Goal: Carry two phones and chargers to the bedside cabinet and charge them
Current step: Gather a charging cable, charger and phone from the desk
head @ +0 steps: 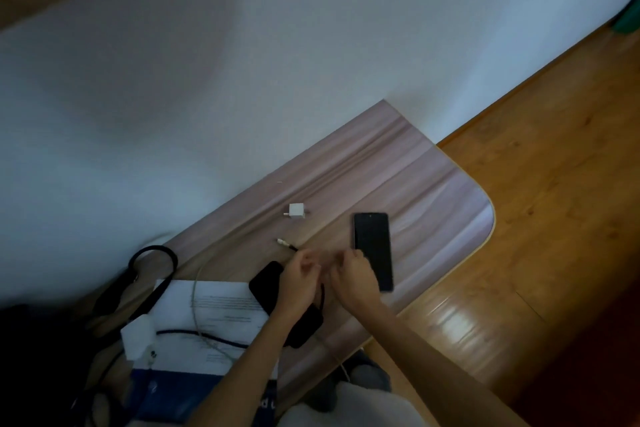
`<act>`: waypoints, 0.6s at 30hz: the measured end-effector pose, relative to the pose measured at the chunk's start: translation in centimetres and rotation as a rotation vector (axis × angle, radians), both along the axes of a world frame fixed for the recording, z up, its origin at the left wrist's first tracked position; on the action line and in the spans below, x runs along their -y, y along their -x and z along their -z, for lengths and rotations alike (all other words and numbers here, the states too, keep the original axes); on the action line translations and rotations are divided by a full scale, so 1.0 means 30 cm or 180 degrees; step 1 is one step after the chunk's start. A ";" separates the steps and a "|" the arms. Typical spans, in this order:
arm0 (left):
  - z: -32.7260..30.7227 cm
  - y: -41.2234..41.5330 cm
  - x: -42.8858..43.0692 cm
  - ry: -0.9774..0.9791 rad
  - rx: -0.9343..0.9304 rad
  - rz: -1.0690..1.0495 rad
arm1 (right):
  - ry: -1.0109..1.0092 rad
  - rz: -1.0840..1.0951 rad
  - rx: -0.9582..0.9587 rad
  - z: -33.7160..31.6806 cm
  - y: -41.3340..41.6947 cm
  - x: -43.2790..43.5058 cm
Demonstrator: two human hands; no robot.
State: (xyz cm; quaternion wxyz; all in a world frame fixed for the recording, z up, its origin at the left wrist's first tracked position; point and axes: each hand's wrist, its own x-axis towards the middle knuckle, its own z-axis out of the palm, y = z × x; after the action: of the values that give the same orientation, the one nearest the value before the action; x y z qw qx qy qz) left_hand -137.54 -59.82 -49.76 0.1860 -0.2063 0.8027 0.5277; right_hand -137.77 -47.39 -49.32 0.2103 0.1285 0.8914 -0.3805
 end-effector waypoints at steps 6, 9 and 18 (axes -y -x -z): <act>0.022 -0.161 0.163 0.0051 0.0111 -0.0298 | 0.0156 -0.0207 0.0652 0.011 -0.049 0.126; 0.032 -0.210 0.223 -0.0055 0.0308 -0.0107 | 0.0187 -0.0286 0.0612 0.016 -0.043 0.135; 0.019 -0.365 0.356 -0.0056 0.0031 0.0281 | 0.2687 0.0740 0.1068 -0.120 -0.027 0.145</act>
State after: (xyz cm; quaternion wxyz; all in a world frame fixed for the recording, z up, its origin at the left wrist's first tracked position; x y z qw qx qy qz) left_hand -126.59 -70.52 -50.33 0.2148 -0.1717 0.8055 0.5250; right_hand -136.97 -51.73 -45.73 0.3413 0.1905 0.5920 -0.7048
